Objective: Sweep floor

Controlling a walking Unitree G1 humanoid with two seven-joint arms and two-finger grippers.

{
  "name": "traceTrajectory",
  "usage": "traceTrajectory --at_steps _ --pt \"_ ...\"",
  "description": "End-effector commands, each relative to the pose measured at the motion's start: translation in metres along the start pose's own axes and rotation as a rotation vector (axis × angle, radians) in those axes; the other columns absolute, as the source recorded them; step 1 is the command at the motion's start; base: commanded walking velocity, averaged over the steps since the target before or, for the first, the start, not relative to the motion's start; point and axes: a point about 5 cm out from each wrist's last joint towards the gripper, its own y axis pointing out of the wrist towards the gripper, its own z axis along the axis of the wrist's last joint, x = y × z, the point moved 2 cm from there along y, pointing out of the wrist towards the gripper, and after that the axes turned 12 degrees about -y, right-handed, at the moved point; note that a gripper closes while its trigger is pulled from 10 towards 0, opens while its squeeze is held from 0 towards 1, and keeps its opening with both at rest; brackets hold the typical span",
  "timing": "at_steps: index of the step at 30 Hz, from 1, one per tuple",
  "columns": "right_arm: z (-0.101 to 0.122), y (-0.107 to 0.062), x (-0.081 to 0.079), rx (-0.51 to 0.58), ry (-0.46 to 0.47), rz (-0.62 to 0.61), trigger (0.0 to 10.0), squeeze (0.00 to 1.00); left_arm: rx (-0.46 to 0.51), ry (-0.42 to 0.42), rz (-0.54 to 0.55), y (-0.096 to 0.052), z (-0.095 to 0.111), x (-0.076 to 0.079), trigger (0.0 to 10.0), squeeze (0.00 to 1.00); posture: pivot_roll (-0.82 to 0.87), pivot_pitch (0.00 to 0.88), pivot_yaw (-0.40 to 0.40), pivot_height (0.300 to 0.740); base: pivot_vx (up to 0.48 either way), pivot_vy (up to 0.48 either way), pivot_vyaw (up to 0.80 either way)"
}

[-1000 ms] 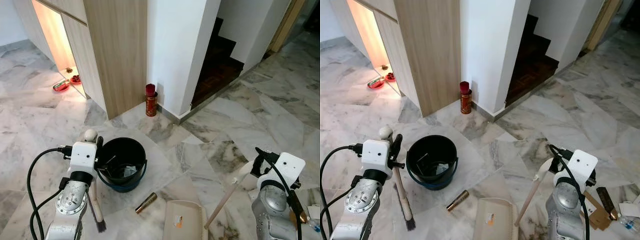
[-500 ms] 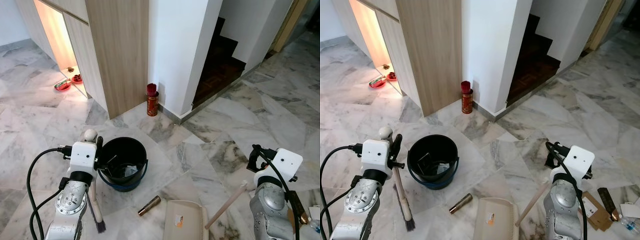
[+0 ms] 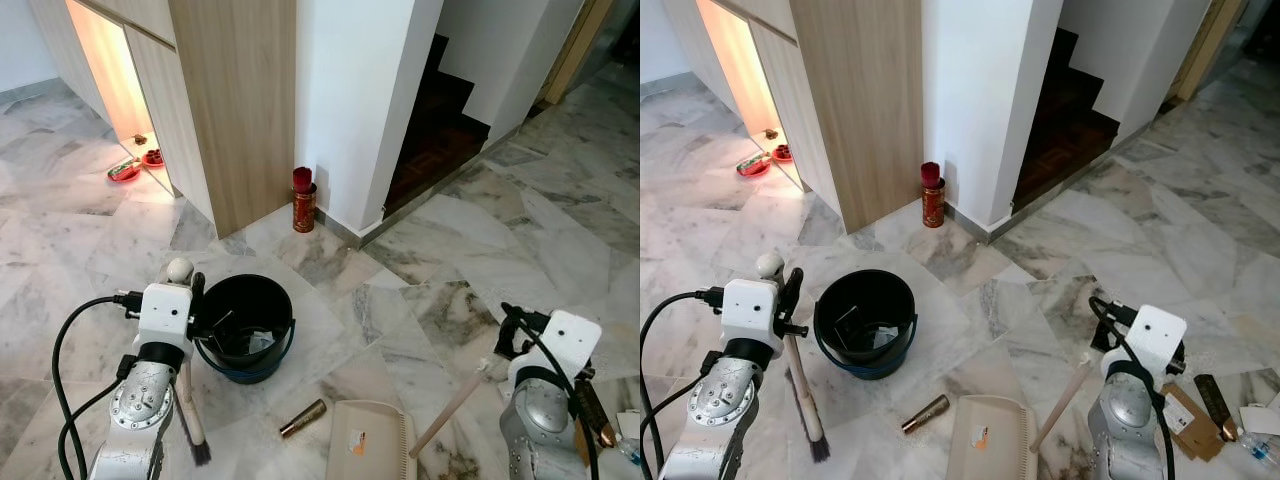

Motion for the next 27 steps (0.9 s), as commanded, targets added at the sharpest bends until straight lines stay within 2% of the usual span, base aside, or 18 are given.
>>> traceTrajectory --at_steps 1,6,13,17,27 --pt "-0.006 -0.001 -0.003 -0.019 -0.008 0.025 10.0 0.0 0.065 0.011 -0.011 0.002 0.015 0.0 10.0 0.0 0.17 0.055 -0.061 0.74 0.0 0.0 0.0" --pt "-0.009 -0.002 -0.013 -0.02 0.011 0.101 10.0 0.0 0.065 0.012 -0.009 0.001 0.015 0.0 10.0 0.0 0.17 0.056 -0.061 0.74 0.0 0.0 0.0" --pt "-0.021 -0.006 -0.028 -0.051 -0.02 0.212 10.0 0.0 0.063 0.009 -0.01 0.002 0.014 0.001 10.0 0.0 0.17 0.056 -0.062 0.74 0.0 0.0 0.0" --pt "-0.024 -0.007 -0.032 -0.045 -0.059 0.234 10.0 0.0 0.062 0.008 -0.009 0.001 0.014 0.001 10.0 0.0 0.17 0.055 -0.063 0.74 0.0 0.0 0.0" --pt "-0.022 0.001 -0.034 -0.016 -0.081 0.245 10.0 0.0 0.06 0.004 -0.003 0.0 0.011 0.002 10.0 0.0 0.16 0.054 -0.064 0.74 0.0 0.0 0.0"
